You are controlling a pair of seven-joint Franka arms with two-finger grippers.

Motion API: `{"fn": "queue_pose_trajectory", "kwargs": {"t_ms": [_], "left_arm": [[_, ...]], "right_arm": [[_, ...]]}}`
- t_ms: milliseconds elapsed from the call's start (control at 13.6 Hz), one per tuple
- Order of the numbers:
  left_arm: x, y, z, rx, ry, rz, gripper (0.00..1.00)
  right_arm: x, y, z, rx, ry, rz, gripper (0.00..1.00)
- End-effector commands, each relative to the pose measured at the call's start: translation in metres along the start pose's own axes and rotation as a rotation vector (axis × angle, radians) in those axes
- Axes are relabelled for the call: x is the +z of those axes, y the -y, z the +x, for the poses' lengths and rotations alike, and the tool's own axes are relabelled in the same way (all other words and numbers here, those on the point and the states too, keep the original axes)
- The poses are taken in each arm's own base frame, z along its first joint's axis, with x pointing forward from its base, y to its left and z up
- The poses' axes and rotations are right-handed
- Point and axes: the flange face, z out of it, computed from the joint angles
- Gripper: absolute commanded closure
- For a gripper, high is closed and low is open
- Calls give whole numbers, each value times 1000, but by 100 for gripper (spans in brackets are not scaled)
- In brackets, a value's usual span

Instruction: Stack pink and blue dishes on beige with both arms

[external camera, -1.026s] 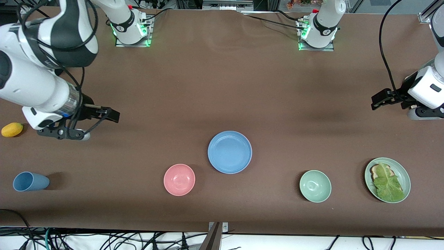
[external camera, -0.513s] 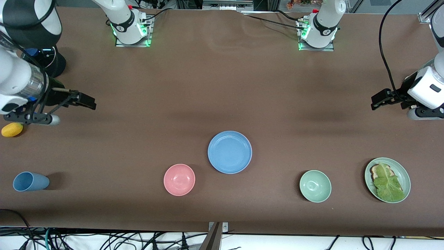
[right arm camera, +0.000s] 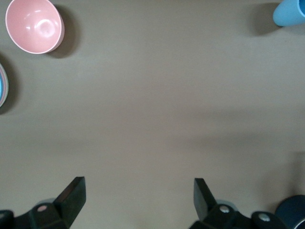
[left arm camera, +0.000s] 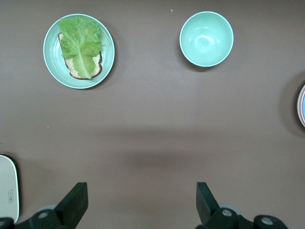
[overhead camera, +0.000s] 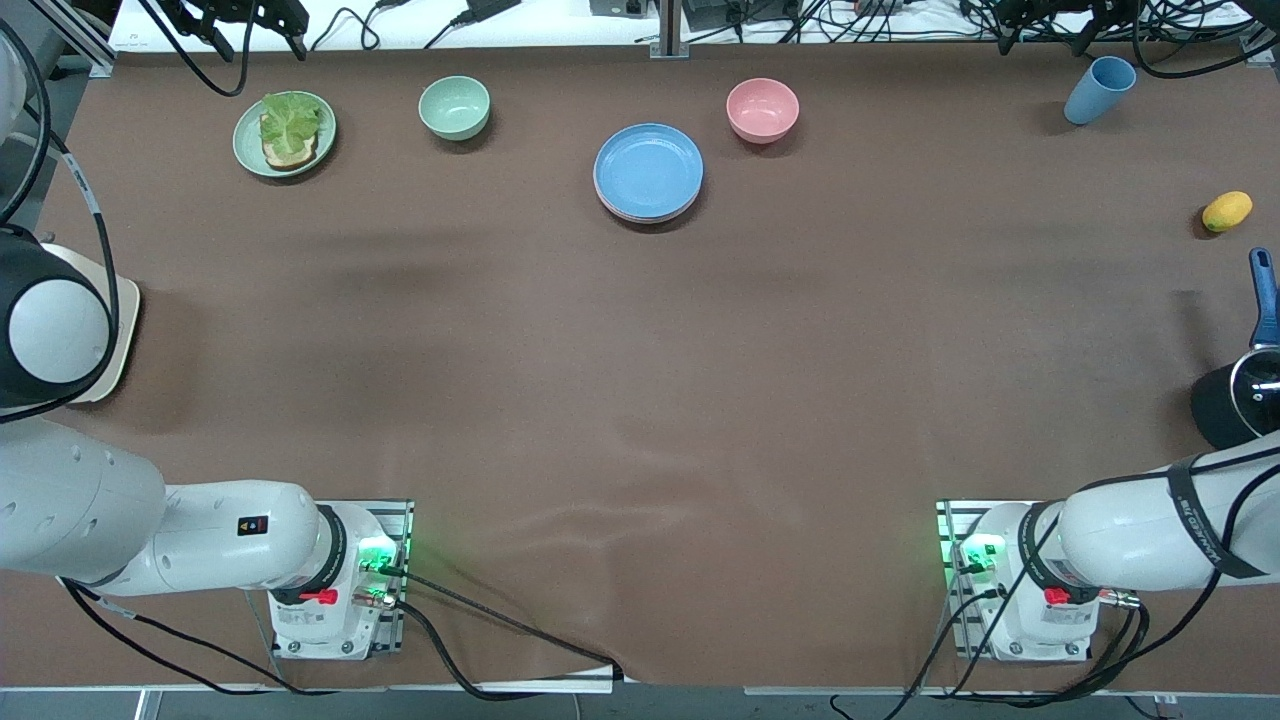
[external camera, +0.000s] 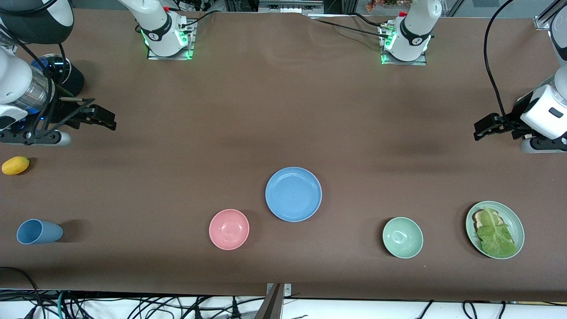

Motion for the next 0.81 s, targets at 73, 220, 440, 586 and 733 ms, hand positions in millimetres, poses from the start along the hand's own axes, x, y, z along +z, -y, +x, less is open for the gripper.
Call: {"fn": "queue_pose_trajectory", "kwargs": {"t_ms": [73, 220, 440, 586, 733], "left_arm": [[1, -1, -1, 10, 4, 20, 0], [2, -1, -1, 9, 5, 20, 0], [2, -1, -1, 9, 5, 20, 0], [3, -1, -1, 9, 7, 20, 0], [3, -2, -1, 11, 8, 20, 0]], "right_arm": [[-9, -10, 0, -5, -25, -10, 0], [-9, -11, 1, -7, -25, -12, 0], [-9, -7, 1, -17, -26, -37, 0], [-12, -10, 1, -17, -35, -57, 0], [-14, -11, 1, -13, -38, -57, 0]]}}
